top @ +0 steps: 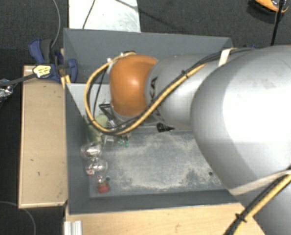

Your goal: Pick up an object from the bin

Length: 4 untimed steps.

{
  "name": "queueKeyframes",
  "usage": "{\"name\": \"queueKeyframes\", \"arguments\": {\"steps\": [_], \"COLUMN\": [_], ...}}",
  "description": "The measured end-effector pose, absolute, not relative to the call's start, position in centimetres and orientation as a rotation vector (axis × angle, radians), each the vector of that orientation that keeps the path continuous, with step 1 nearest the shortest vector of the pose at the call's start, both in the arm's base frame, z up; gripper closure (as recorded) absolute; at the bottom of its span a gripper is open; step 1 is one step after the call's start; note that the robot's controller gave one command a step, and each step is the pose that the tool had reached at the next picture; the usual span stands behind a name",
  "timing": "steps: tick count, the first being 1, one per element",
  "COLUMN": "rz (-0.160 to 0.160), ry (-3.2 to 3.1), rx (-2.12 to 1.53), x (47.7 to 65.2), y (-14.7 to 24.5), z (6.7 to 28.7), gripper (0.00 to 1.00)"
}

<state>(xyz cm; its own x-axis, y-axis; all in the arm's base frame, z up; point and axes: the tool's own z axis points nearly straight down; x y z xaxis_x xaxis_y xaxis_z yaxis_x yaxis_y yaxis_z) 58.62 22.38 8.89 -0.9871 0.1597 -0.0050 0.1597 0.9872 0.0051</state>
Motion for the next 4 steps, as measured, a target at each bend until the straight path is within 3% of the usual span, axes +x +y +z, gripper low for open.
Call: {"name": "queueKeyframes", "arguments": {"steps": [2, 4], "rz": [0.008, 0.009], "ry": [3.128, 3.128], "rx": [0.211, 0.151], "x": [58.1, 58.4], "y": [22.5, 22.5], "z": [8.1, 9.4], "gripper": [1.0, 1.0]}}
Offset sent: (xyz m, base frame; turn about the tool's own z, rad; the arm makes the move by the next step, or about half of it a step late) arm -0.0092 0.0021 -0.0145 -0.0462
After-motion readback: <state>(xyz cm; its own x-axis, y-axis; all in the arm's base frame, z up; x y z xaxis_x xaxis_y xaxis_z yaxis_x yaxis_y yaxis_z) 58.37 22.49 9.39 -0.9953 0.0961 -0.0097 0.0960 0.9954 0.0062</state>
